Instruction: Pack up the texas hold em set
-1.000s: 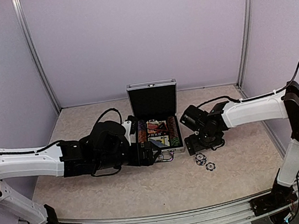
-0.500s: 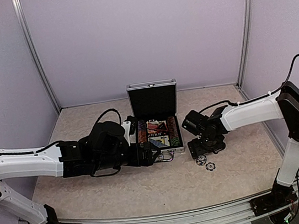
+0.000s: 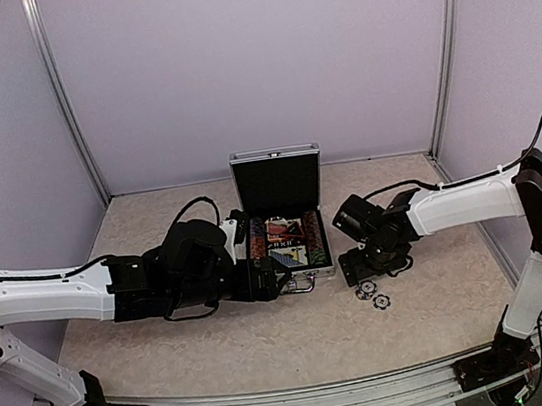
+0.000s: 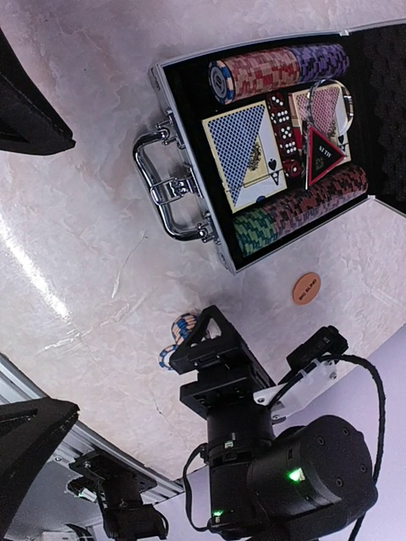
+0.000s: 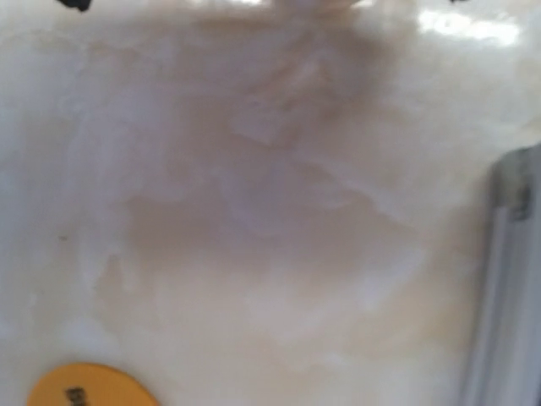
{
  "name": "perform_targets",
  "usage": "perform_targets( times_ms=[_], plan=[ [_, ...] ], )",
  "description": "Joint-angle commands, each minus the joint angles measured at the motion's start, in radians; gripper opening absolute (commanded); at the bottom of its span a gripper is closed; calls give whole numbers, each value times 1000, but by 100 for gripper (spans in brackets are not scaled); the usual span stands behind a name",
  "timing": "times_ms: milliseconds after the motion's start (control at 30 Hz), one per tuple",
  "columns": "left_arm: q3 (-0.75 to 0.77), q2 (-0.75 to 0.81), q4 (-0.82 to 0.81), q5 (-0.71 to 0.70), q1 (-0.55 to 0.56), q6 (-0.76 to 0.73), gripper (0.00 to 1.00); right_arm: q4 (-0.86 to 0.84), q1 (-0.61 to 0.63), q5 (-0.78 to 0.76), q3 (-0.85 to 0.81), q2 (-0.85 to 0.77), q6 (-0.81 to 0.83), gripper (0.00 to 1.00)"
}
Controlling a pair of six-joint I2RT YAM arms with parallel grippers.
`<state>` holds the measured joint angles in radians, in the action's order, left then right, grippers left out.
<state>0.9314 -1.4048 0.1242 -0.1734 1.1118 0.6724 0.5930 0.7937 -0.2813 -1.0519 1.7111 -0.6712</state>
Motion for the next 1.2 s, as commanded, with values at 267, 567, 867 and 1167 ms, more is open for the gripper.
perform_targets(
  times_ms=[267, 567, 867, 1167],
  plan=[
    [5, 10, -19, -8, -5, -4, 99, 3, -7, 150, 12, -24, 96, 90],
    [7, 13, -10, -8, -5, -4, 99, 27, -7, 199, 7, 21, 171, 85],
    [12, 15, -8, -10, -6, -4, 99, 51, -7, 205, 12, 54, 224, 79],
    [20, 7, -5, -7, -6, -4, 99, 60, -6, 208, 18, 74, 254, 72]
  ],
)
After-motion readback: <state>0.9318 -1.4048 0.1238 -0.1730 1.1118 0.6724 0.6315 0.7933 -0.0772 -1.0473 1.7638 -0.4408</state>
